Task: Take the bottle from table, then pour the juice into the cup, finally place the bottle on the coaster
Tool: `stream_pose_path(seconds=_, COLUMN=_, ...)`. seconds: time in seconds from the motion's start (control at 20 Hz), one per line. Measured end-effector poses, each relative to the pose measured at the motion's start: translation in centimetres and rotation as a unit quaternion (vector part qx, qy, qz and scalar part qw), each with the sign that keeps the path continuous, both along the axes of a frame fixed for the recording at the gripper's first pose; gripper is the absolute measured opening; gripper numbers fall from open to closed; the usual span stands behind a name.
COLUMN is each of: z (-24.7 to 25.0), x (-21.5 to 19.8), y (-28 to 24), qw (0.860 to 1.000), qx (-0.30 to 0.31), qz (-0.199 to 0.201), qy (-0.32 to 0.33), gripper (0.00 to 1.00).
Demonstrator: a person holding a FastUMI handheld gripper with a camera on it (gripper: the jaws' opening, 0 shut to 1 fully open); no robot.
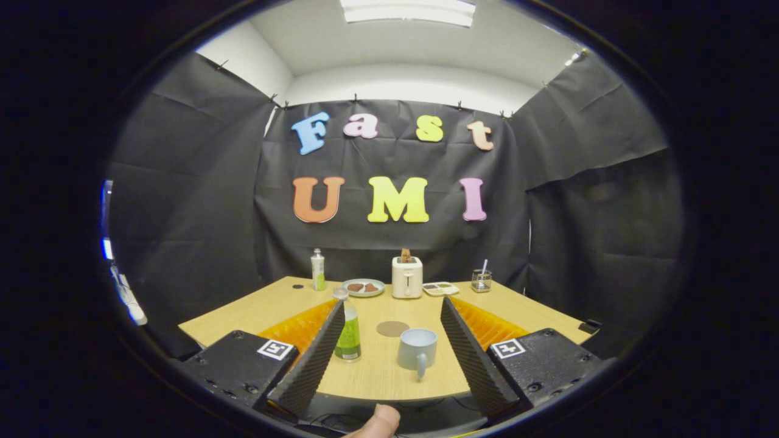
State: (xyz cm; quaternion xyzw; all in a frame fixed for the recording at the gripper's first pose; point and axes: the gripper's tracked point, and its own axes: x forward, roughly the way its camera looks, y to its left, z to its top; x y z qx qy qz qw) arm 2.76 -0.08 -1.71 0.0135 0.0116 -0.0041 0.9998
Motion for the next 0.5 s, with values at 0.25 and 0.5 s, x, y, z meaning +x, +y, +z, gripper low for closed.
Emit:
stream_pose_path(seconds=0.25, z=-3.0, x=3.6, y=1.3, qw=0.999, qx=-0.012, qz=0.010, qy=0.032, gripper=1.00)
stream_pose_path(seconds=0.5, z=-6.4, x=7.8, y=2.5, qw=0.998, qx=0.007, qz=0.020, qy=0.059, gripper=1.00)
